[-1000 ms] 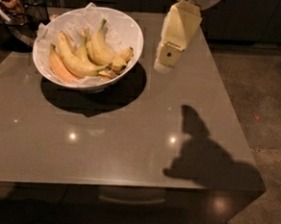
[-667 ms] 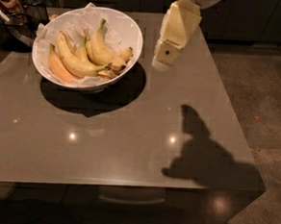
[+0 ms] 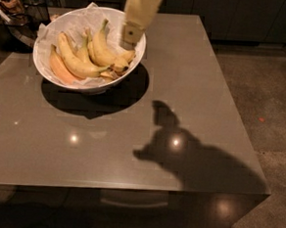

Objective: Pick banana from white bowl

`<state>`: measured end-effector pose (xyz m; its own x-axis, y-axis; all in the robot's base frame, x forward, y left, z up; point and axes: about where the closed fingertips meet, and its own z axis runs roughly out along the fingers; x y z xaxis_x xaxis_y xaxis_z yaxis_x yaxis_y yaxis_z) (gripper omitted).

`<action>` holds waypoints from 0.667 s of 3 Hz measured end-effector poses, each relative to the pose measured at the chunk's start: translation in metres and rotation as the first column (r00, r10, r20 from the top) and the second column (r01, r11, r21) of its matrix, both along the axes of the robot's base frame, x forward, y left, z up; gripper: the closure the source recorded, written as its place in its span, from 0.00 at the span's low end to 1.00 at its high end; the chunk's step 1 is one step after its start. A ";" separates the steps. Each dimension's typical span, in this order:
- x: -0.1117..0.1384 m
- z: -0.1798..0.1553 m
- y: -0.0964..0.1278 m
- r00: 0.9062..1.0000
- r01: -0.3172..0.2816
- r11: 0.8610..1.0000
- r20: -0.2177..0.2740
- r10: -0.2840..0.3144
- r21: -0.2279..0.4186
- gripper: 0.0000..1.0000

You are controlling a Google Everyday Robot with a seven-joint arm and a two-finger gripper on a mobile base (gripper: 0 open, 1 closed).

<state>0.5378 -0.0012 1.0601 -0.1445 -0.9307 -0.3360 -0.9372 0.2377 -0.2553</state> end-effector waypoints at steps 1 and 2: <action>0.022 -0.006 0.032 1.000 -0.023 1.000 -0.016 0.022 -0.007 0.24; 0.046 -0.020 0.053 0.999 -0.022 1.000 -0.034 0.021 -0.021 0.24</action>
Offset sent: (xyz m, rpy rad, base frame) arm 0.0411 0.0447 -0.0493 -0.1698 0.2043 0.0168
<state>0.5834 0.0519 1.0398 -0.1352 -0.9407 -0.3111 -0.9504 0.2119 -0.2279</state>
